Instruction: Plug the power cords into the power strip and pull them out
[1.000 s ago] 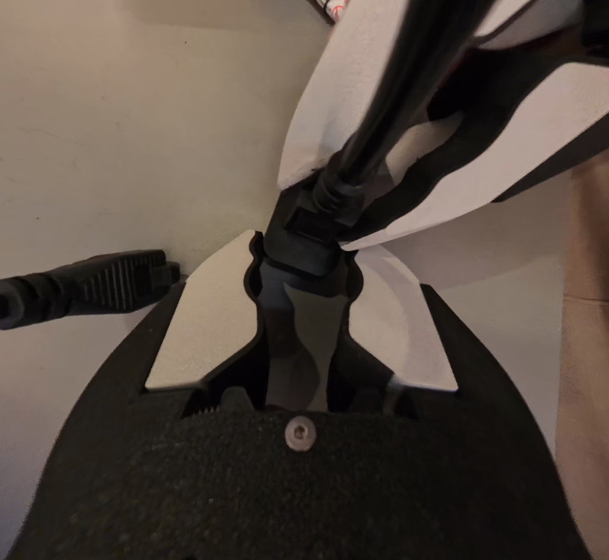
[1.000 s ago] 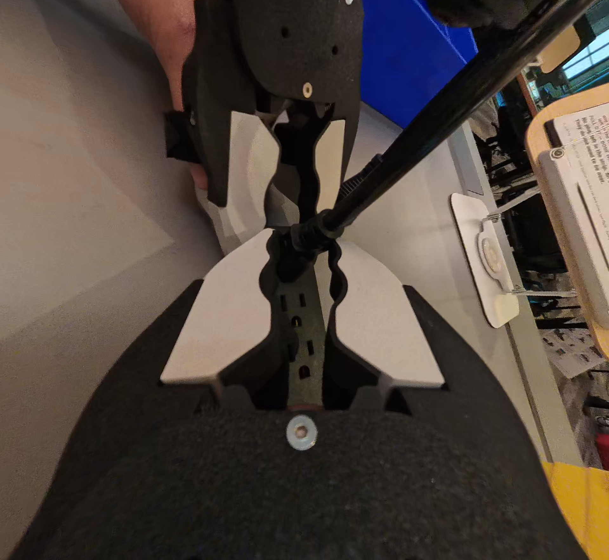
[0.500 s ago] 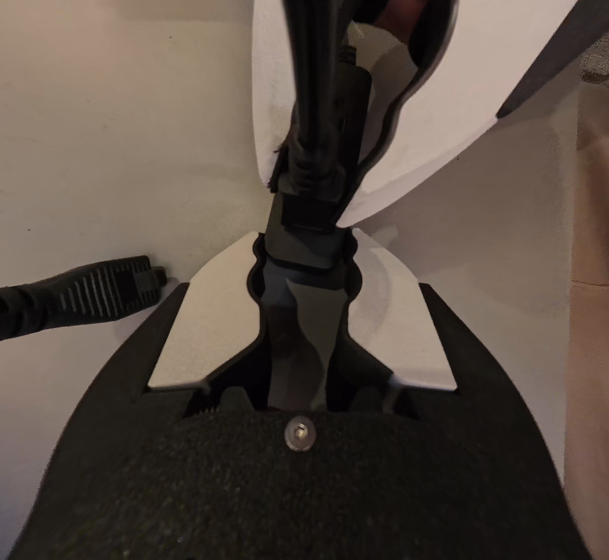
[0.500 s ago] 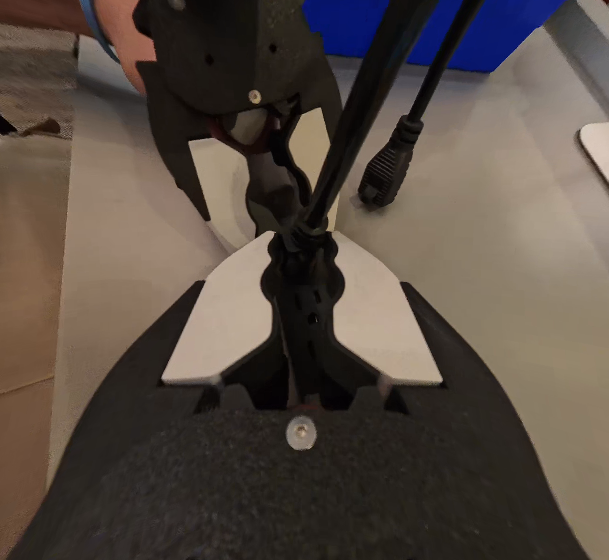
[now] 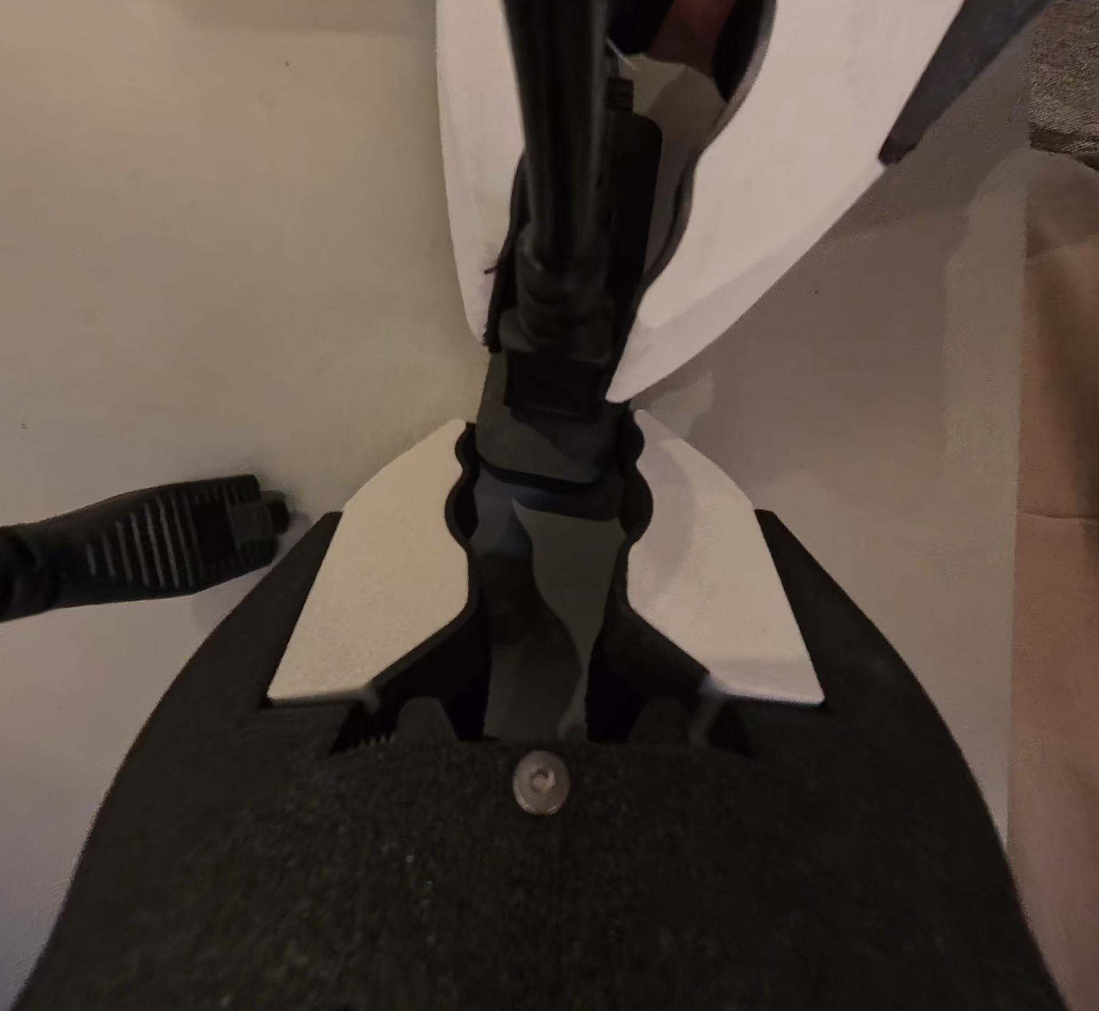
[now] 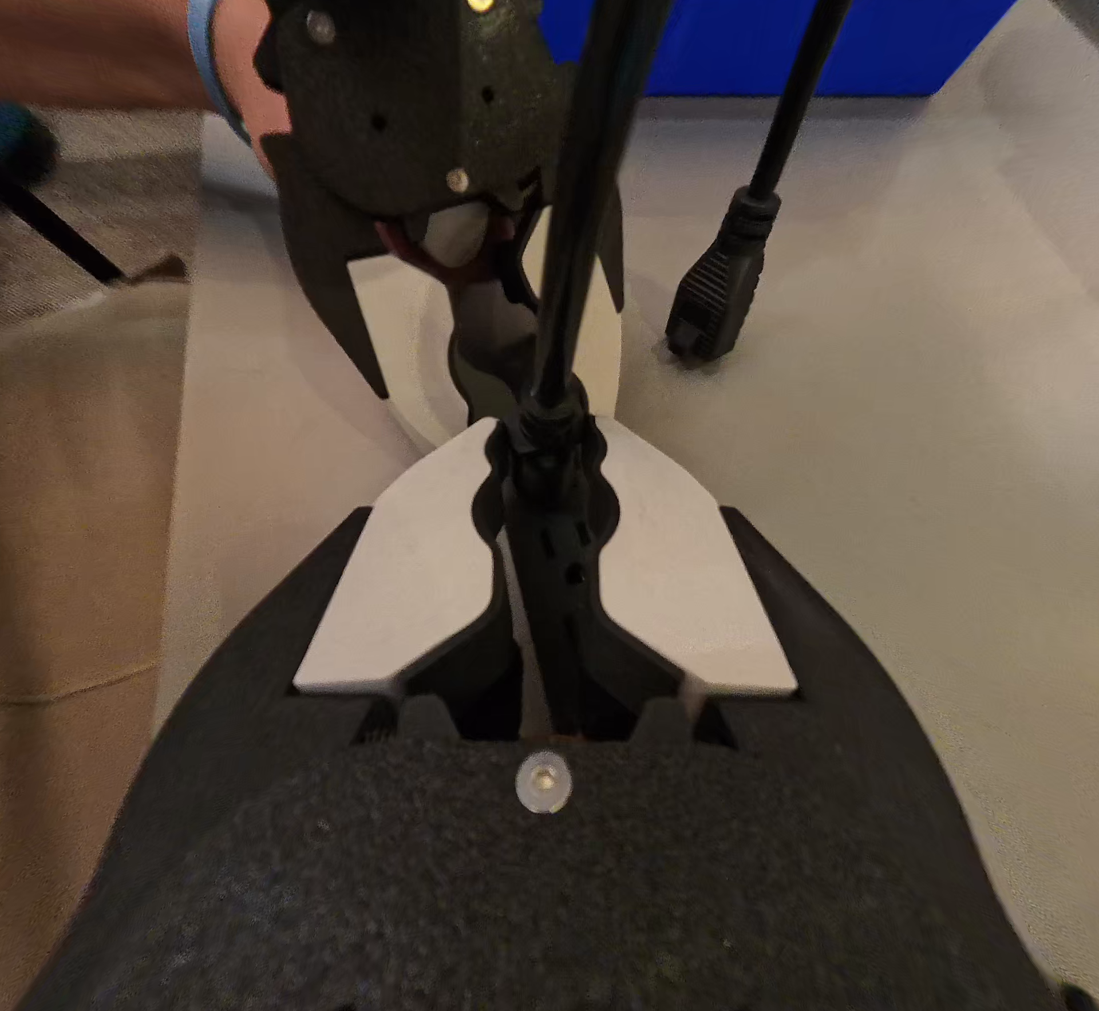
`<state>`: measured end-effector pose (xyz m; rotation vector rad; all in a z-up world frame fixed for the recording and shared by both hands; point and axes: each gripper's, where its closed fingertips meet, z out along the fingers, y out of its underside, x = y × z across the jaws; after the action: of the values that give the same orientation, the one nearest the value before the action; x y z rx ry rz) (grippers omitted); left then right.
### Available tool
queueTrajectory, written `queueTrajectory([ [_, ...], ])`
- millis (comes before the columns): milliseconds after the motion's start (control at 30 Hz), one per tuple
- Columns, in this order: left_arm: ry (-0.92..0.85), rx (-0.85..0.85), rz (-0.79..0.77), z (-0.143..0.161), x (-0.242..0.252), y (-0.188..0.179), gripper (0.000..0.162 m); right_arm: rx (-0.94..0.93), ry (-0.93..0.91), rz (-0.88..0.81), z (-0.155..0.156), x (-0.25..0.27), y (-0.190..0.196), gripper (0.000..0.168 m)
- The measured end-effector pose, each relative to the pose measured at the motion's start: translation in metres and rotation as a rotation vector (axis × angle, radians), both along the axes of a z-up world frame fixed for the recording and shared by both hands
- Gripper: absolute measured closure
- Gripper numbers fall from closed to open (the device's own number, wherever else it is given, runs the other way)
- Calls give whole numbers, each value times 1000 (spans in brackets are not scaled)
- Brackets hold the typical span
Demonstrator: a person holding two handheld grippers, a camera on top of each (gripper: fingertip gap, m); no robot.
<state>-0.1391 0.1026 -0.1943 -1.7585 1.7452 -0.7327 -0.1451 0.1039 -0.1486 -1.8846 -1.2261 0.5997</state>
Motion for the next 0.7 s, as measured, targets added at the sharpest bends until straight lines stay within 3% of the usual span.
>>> queueTrajectory([
  [133,3,12,17,0,1,2,116,-60,32,1,0,-4,7,144],
  [267,-4,14,-2,1,-2,1,116,30,-59,-24,1,-5,-1,144],
  [467,25,42,-6,0,0,0,116,-79,41,-4,0,-5,4,145],
  [600,14,52,-65,0,-5,-2,115,6,-29,-17,1,-9,-5,144],
  [700,3,23,-68,0,-4,-5,115,-35,24,5,1,-3,-8,145],
])
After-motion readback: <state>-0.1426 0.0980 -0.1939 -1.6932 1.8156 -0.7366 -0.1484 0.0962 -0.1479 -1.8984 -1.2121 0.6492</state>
